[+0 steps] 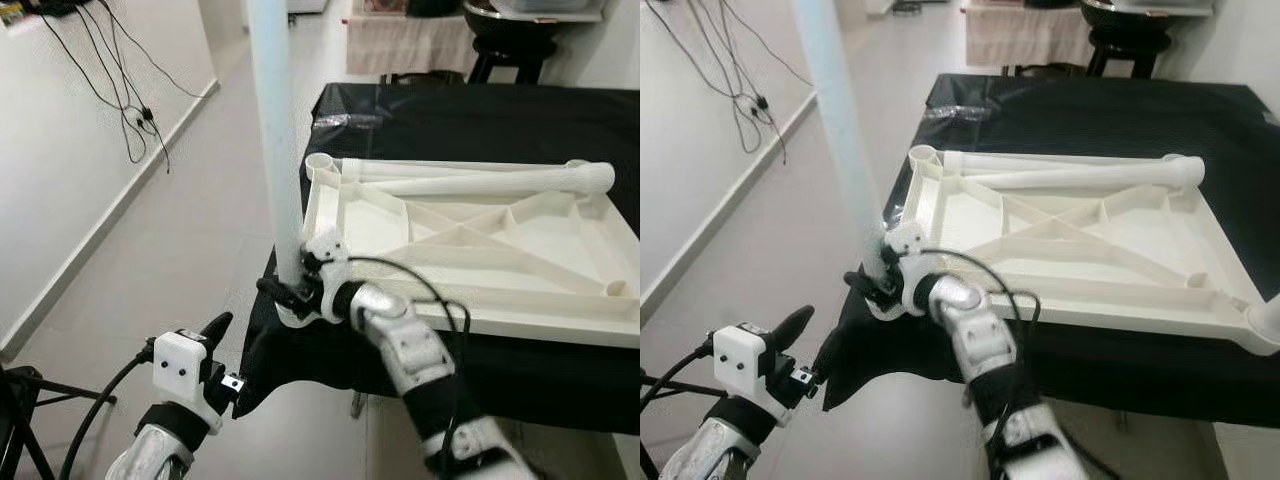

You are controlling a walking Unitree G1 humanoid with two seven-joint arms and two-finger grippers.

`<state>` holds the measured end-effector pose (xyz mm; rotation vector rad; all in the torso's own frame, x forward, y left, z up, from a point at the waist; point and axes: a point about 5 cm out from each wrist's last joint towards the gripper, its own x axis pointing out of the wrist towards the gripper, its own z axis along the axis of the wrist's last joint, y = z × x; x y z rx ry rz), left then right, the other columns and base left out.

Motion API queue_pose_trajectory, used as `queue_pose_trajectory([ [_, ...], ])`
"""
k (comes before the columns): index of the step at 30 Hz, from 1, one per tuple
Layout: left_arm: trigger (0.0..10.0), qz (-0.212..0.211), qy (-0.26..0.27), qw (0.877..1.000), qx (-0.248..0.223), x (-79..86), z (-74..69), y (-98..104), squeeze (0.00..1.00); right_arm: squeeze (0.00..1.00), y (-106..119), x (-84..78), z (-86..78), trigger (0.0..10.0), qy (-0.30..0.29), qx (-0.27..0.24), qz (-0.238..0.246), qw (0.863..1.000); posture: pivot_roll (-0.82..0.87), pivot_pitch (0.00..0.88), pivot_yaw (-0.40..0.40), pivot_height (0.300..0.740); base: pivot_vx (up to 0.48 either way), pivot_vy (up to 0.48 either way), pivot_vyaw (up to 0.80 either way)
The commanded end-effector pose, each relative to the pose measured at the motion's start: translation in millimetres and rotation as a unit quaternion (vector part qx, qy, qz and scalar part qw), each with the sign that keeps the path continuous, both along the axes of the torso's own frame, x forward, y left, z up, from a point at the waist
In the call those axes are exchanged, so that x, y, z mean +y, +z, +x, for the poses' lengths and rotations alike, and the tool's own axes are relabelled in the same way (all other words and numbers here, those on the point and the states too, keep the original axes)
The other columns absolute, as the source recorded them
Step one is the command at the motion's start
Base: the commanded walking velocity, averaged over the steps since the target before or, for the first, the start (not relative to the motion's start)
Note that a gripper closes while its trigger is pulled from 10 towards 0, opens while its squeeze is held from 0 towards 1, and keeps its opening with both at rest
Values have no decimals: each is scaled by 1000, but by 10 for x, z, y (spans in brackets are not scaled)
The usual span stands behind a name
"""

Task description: Building children table

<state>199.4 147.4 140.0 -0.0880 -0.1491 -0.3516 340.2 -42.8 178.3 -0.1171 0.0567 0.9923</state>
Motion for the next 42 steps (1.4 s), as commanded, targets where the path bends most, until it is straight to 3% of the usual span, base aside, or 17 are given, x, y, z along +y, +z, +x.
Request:
queue_pose_trajectory([
  [1,10000,7,-8,1000,7,-13,3,-15,0,0,25,64,-63,10000,103,-6,11,995,-22,108,41,740,0,0,0],
  [2,10000,7,-8,1000,7,-13,3,-15,0,0,25,64,-63,10000,103,-6,11,995,-22,108,41,740,0,0,0],
  [5,10000,10,-14,1000,6,-38,10,-18,0,0,-58,74,-101,10000,195,16,12,981,-14,115,48,740,0,0,0],
  [10,10000,21,-16,1000,12,-32,-30,-35,0,0,-105,143,-46,10000,230,26,9,973,14,128,47,740,0,0,0],
  [11,10000,23,-15,999,18,-34,-82,-58,0,0,-103,169,-20,8706,241,34,12,970,28,123,41,740,0,0,0],
  [13,10000,23,-15,999,18,-34,-82,-58,0,0,-103,169,-20,8706,241,34,12,970,28,123,41,740,0,0,0],
  [14,10000,21,-13,999,21,-37,-121,-69,0,0,-87,182,-2,0,247,45,17,968,29,127,36,740,0,0,0],
  [23,10000,5,-33,999,11,-231,27,-30,0,0,-56,106,6,0,276,67,17,959,-7,133,33,740,0,0,0],
  [25,10000,-11,-61,998,23,-367,86,-56,0,0,-166,-4,-28,0,197,59,-1,979,-23,140,23,740,0,0,0],
  [28,10000,-15,-68,997,26,-404,92,-56,0,0,-205,-37,-54,0,158,57,-6,986,-23,140,19,740,0,0,0],
  [29,10000,-11,-73,997,28,-410,101,-50,0,0,-296,-74,-18,0,1,40,-30,999,-24,150,18,740,0,0,0],
  [30,10000,-11,-73,997,28,-410,101,-50,0,0,-296,-74,-18,0,1,40,-30,999,-24,150,18,740,0,0,0],
  [31,10000,-14,-67,997,33,-365,99,-49,0,0,-426,-148,-146,0,-122,61,-25,990,-38,161,34,740,0,0,0],
  [33,10000,-14,-67,997,33,-365,99,-49,0,0,-426,-148,-146,0,-122,61,-25,990,-38,161,34,740,0,0,0],
  [34,10000,-23,-59,997,35,-308,94,-20,0,0,-481,-213,-279,0,-204,60,-25,977,-40,167,51,740,0,0,0],
  [39,10000,-20,-41,998,41,-181,55,1,0,0,-422,-252,-298,0,-225,34,-25,973,-36,158,53,740,0,0,0],
  [42,10000,-10,-33,998,51,-128,-28,-26,0,0,-410,-319,-192,0,-221,16,-34,974,-22,149,48,740,0,0,0],
])
